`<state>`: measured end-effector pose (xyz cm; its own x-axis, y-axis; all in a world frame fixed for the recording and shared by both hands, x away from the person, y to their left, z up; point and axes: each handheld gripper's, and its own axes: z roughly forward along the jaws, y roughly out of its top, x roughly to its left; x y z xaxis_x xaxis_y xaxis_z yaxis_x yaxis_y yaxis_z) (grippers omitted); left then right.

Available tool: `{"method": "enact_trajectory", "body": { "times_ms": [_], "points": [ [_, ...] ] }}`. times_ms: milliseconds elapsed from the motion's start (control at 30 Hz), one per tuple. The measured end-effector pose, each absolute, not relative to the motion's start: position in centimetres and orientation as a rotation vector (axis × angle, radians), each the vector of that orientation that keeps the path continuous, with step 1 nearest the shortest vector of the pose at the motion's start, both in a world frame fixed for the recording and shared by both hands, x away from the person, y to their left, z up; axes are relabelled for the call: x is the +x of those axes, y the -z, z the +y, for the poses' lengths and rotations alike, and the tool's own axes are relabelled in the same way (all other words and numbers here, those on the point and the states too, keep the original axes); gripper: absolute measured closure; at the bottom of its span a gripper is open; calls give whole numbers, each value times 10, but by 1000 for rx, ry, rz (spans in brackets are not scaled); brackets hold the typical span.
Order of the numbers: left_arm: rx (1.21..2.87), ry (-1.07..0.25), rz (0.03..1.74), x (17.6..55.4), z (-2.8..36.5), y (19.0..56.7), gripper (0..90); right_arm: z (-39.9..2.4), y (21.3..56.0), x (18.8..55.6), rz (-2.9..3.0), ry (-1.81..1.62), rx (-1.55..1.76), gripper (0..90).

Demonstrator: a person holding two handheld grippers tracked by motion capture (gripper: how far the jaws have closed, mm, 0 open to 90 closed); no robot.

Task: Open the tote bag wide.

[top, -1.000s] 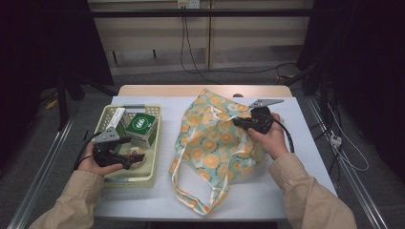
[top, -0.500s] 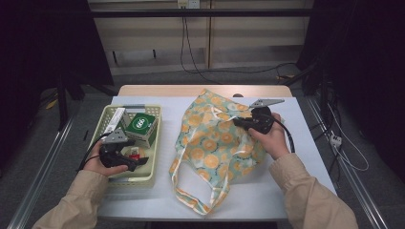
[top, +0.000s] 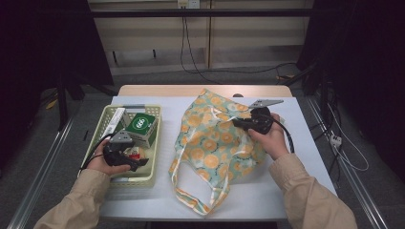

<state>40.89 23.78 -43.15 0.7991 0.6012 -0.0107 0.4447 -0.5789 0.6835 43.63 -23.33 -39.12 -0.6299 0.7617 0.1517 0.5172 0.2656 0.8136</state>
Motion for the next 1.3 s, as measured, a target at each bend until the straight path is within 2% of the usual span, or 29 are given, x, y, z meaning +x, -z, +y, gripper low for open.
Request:
{"method": "enact_trajectory", "body": {
  "times_ms": [100, 267, 800, 867, 1167, 1300],
  "points": [
    [2275, -324, 733, 408, 238, 430, 81, -233, 391, 436, 2272, -1294, 1178, 880],
    [2264, -338, 781, 408, 237, 431, 81, -232, 391, 436, 2270, -1296, 1174, 880],
    [2316, -272, 795, 410, 238, 434, 137, -229, 391, 435, 2284, -1301, 1151, 880],
    [2338, -228, 811, 410, 237, 436, 202, -229, 391, 435, 2283, -1302, 1151, 880],
    [2360, -219, 837, 412, 234, 435, 211, -230, 389, 434, 2282, -1308, 1149, 880],
    [2314, -192, 847, 413, 231, 431, 213, -230, 389, 434, 2283, -1309, 1149, 880]
  ]
}}
